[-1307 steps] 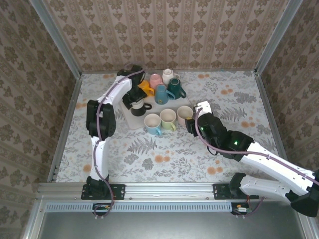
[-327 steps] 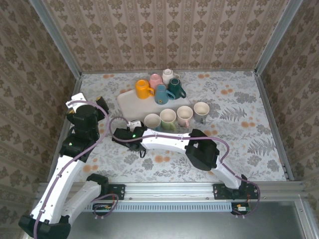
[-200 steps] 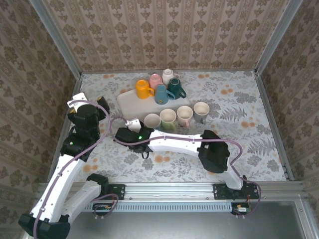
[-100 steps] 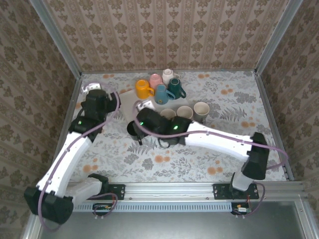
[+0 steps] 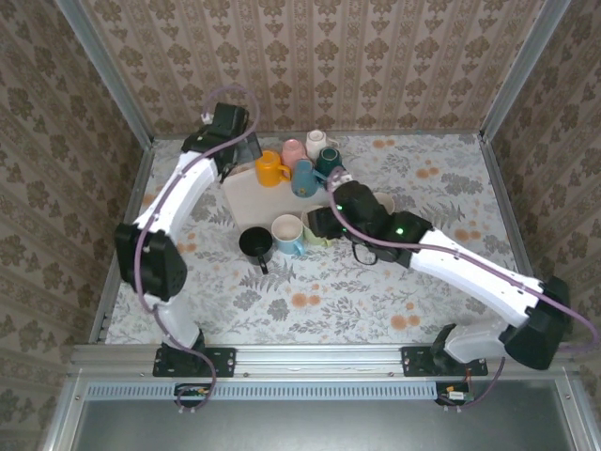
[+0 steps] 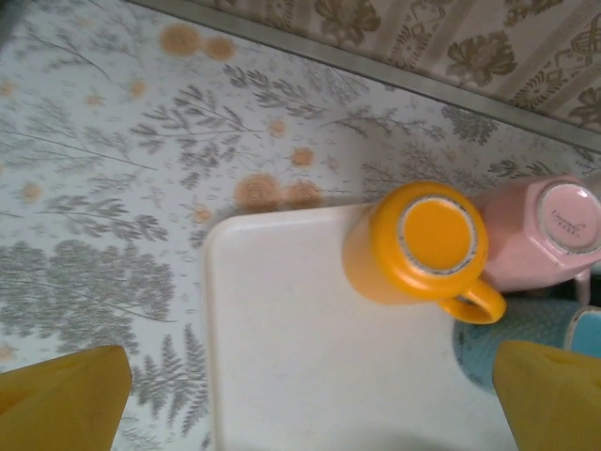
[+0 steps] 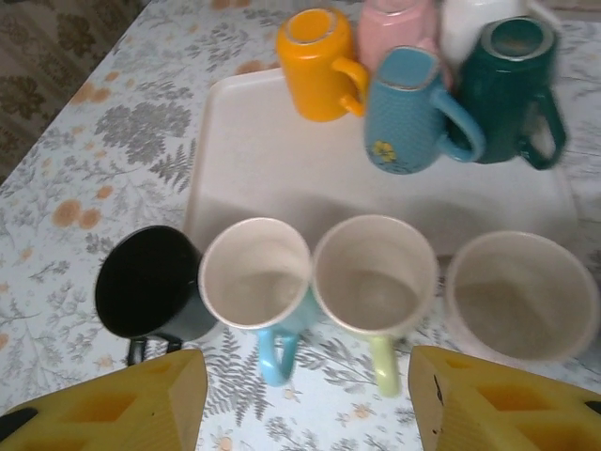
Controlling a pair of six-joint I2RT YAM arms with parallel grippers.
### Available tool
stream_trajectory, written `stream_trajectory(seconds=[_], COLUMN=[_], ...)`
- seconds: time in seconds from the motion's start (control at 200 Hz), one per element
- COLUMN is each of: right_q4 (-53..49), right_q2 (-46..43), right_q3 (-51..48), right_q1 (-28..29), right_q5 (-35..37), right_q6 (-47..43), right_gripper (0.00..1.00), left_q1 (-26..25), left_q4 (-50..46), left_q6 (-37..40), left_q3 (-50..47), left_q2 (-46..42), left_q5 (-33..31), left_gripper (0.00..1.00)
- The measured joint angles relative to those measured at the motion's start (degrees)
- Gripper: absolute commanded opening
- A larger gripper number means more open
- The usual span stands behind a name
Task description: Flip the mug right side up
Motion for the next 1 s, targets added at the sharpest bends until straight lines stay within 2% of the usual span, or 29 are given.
stream_trajectory(seconds=[0.16, 0.38, 0.53, 0.755, 0.935, 1.0], right_q4=[1.09, 2.12, 2.84, 3.48, 3.63, 3.63], right_q2=[-6.97, -10.69, -12.0, -12.31, -12.35, -12.35], right_q3=[-5.42, -7.87, -9.2, -10.97, -11.87, -12.04], right_q1=[-3.21, -4.35, -4.76, -5.03, -5.05, -5.16], right_q5=[-1.09, -2.38, -2.78, -2.95, -2.95, -2.93], right_q6=[1.27, 1.68, 1.77, 1.92, 1.97, 2.16], right_gripper=[0.6, 0.59, 0.58, 0.58, 0.58, 0.58], left_q1=[0.11, 0.85, 1.84, 2.14, 1.97, 1.97], left_q4=[-2.67, -9.49, -11.61, -11.61, -11.78, -10.99], left_q6=[-0.39, -3.3, -5.99, -8.57, -9.2, -9.51], left_q3=[16.28, 36.39, 37.73, 37.88, 37.55, 36.02], left_q2=[13.92, 31.56, 35.85, 36.5, 36.61, 35.93], left_q5=[4.81, 8.39, 9.77, 11.13, 10.91, 10.97], left_gripper=[1.0, 1.0, 1.0, 1.0, 0.96, 0.92])
